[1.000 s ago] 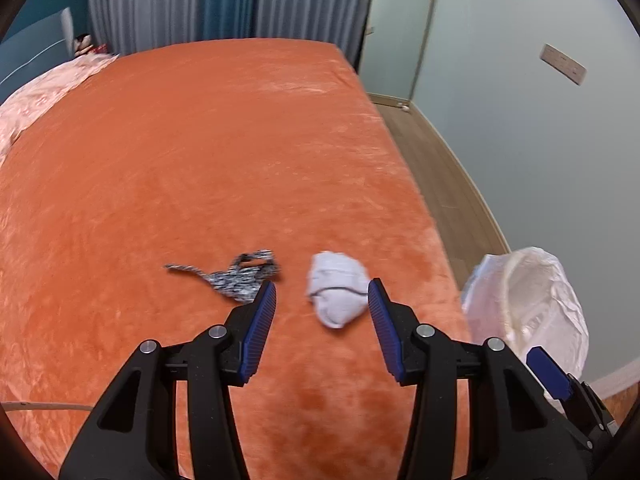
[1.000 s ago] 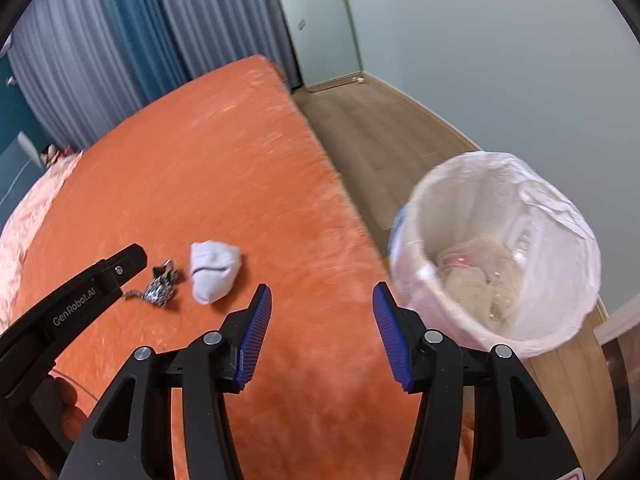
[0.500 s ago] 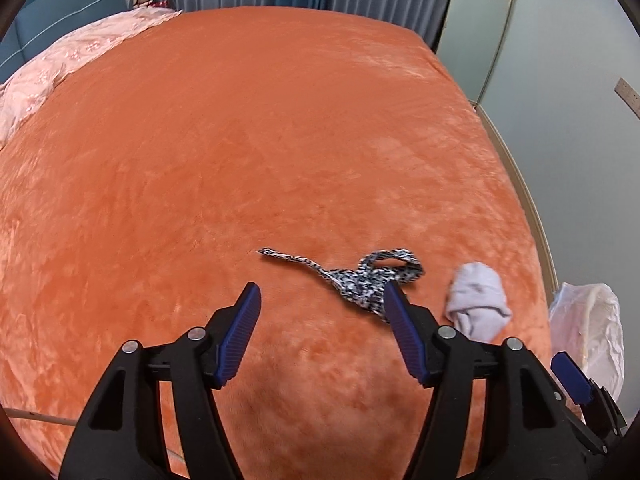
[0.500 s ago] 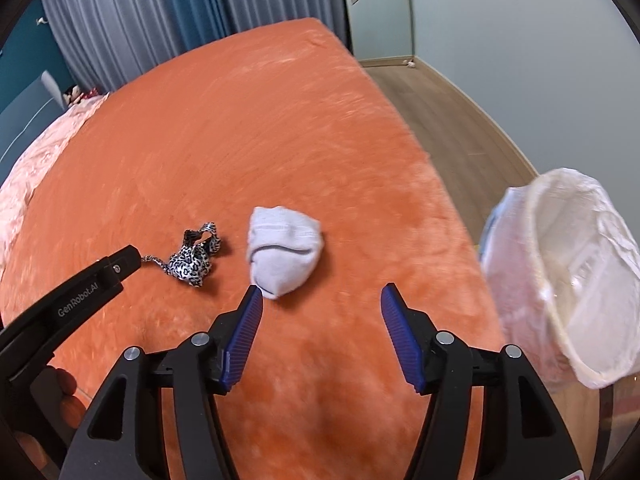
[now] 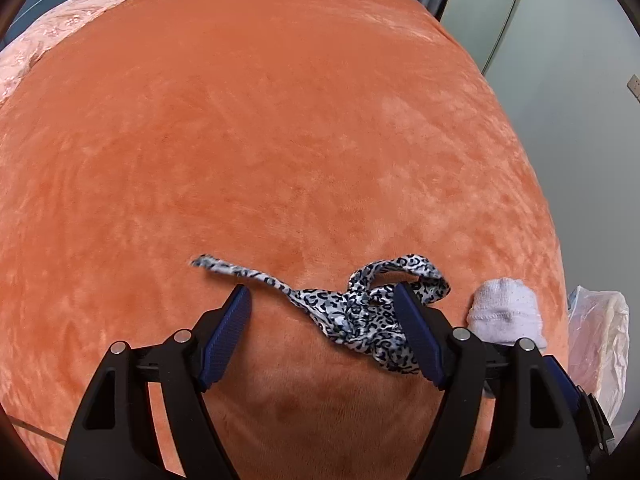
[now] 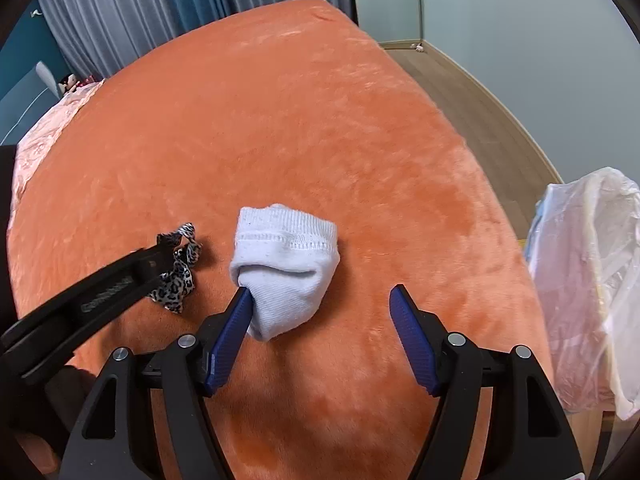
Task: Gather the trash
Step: 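Grasp the leopard-print scrunchie with the left tool while the right tool grasps the white sock, then carry the leopard scrunchie and white sock over the trash bin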
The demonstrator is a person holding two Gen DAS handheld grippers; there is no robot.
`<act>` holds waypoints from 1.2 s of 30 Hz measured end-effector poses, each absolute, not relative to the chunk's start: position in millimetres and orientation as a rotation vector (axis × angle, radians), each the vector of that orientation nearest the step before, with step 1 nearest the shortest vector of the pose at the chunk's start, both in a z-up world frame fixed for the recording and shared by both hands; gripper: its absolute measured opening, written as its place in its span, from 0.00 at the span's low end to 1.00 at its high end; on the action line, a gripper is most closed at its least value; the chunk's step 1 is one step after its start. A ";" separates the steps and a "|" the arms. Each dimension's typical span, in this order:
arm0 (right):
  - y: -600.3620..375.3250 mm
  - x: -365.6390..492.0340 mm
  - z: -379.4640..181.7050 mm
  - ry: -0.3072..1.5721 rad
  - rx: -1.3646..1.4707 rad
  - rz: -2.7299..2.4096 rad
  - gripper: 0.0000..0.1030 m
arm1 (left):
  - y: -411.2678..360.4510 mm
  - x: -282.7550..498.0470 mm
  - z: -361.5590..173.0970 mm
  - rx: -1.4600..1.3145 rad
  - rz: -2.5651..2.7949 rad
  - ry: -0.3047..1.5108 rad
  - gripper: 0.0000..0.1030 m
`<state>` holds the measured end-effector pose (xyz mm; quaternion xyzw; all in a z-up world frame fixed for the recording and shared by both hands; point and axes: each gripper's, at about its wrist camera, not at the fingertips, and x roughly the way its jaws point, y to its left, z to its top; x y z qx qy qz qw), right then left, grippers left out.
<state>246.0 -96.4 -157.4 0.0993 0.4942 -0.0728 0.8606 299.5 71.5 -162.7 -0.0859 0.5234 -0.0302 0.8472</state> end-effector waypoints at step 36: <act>-93.4 125.9 -34.9 0.856 0.246 -0.093 0.22 | 66.4 169.4 -47.3 -0.178 -0.191 0.969 0.11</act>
